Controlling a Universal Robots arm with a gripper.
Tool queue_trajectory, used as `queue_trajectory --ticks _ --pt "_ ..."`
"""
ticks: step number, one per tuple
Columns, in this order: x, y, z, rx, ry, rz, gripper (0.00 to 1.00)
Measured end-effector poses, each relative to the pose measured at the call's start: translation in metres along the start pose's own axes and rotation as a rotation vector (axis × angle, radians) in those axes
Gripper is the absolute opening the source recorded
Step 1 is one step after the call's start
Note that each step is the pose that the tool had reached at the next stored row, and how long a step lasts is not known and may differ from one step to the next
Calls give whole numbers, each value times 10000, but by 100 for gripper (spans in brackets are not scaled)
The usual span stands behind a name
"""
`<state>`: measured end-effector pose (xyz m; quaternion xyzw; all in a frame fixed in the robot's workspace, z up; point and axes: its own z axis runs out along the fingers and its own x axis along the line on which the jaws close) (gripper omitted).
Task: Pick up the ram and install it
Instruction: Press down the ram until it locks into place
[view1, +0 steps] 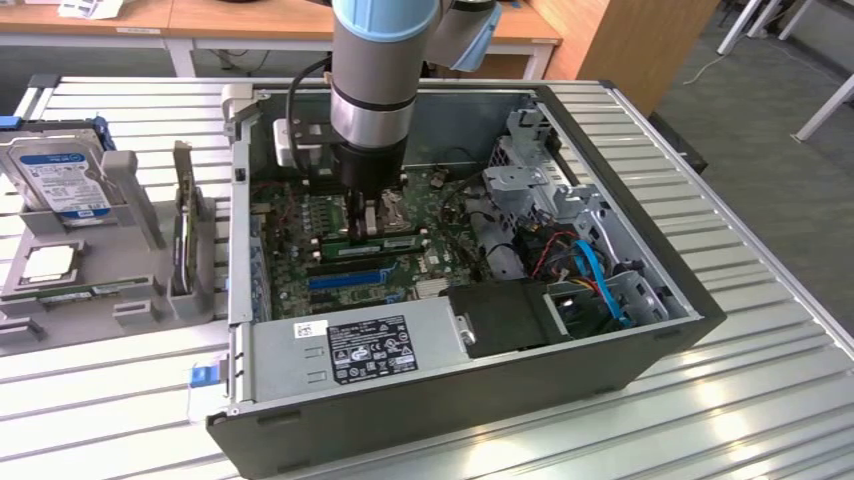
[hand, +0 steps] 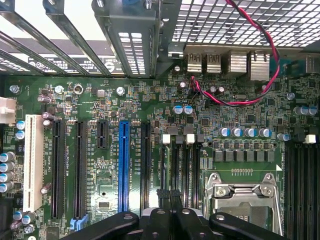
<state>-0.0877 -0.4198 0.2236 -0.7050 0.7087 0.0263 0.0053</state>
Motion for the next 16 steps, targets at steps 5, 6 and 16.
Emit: queue_trajectory --ticks 5,6,16 --pt "0 0 1 0 -1 0 10" --pt "0 0 1 1 -1 0 10" --pt "0 0 4 1 -1 0 10"
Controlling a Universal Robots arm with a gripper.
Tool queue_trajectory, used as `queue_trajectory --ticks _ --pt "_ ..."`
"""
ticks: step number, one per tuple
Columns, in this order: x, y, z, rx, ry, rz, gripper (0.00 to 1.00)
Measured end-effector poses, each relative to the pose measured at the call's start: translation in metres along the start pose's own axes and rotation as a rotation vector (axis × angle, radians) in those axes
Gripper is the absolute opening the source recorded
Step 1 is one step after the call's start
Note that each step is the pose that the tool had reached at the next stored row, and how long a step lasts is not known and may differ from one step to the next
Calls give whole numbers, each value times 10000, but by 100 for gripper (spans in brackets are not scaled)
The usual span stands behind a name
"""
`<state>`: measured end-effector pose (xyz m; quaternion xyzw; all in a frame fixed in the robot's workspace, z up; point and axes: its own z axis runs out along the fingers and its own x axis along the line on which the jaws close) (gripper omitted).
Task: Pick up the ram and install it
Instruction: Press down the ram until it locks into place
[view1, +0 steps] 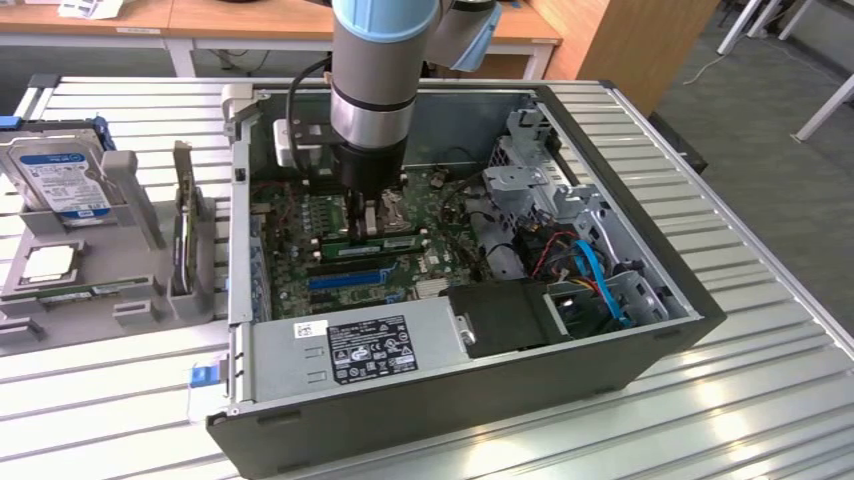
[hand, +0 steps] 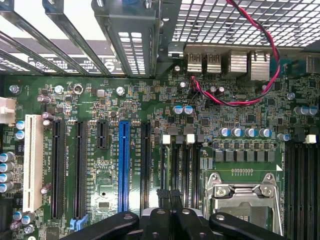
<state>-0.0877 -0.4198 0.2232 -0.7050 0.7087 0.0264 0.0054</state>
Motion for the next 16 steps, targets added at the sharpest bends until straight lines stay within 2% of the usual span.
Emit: queue_trajectory --ticks 16 --pt "0 0 6 0 0 0 10"
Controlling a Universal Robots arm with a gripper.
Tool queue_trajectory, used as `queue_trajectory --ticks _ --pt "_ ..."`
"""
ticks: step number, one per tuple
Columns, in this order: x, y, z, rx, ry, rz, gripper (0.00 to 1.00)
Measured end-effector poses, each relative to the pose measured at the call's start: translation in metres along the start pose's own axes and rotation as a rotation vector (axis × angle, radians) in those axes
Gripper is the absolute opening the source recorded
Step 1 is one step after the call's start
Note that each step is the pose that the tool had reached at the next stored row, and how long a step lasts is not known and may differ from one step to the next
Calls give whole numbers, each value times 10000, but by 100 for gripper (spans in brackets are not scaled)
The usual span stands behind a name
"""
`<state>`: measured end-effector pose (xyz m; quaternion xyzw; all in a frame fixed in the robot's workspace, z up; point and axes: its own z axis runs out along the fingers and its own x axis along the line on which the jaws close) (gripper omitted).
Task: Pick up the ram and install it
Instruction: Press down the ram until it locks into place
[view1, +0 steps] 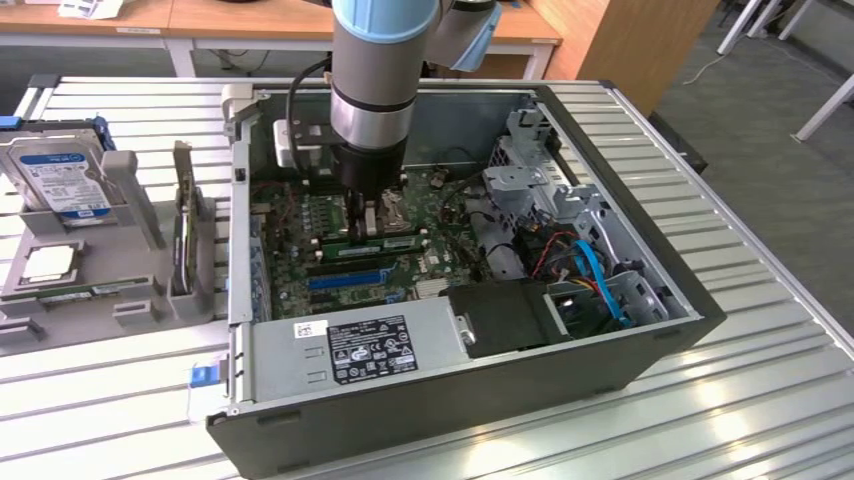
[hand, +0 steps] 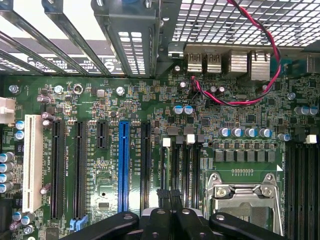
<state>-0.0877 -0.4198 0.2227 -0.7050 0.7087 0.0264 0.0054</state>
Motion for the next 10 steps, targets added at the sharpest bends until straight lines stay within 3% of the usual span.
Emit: queue_trajectory --ticks 10 --pt "1 0 4 0 -1 -1 10"
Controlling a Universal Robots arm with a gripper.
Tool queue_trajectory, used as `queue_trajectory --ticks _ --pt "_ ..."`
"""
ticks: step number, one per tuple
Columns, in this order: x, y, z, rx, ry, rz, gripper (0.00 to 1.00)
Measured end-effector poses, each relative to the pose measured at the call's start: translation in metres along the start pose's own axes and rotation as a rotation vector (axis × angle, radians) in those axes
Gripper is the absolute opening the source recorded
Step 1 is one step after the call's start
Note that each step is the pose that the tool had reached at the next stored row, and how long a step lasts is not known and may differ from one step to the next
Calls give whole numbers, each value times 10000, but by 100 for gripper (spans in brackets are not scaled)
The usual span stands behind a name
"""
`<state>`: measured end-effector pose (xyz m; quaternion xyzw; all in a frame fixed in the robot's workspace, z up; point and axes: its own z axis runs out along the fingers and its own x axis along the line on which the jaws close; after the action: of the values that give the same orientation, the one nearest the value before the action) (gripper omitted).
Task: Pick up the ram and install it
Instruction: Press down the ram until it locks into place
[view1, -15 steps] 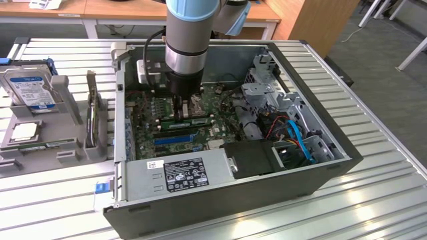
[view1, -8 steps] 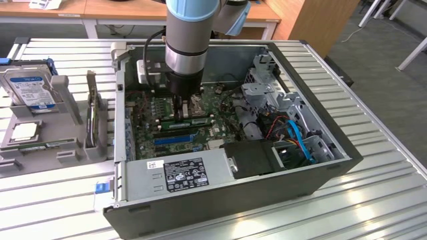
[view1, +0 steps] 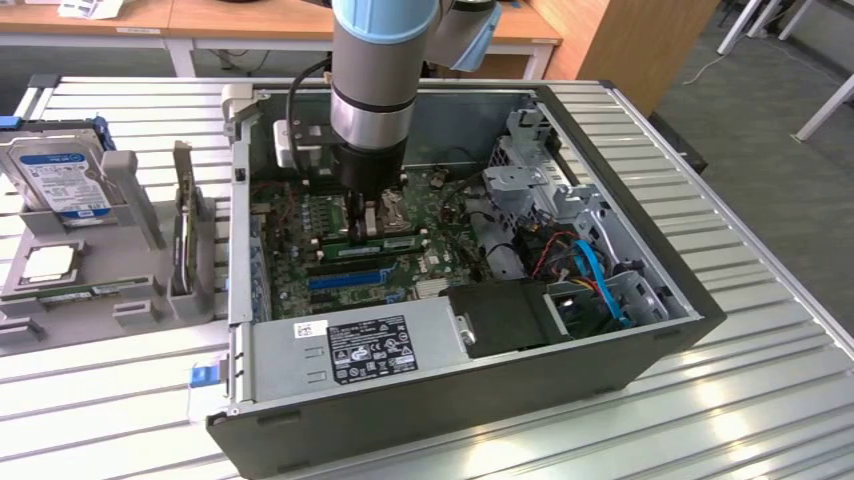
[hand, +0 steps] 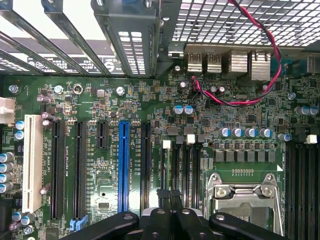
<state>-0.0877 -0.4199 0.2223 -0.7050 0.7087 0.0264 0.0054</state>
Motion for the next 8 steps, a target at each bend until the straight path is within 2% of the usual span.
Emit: queue_trajectory --ticks 8 --pt "-3 -1 -23 10 -12 -2 10"
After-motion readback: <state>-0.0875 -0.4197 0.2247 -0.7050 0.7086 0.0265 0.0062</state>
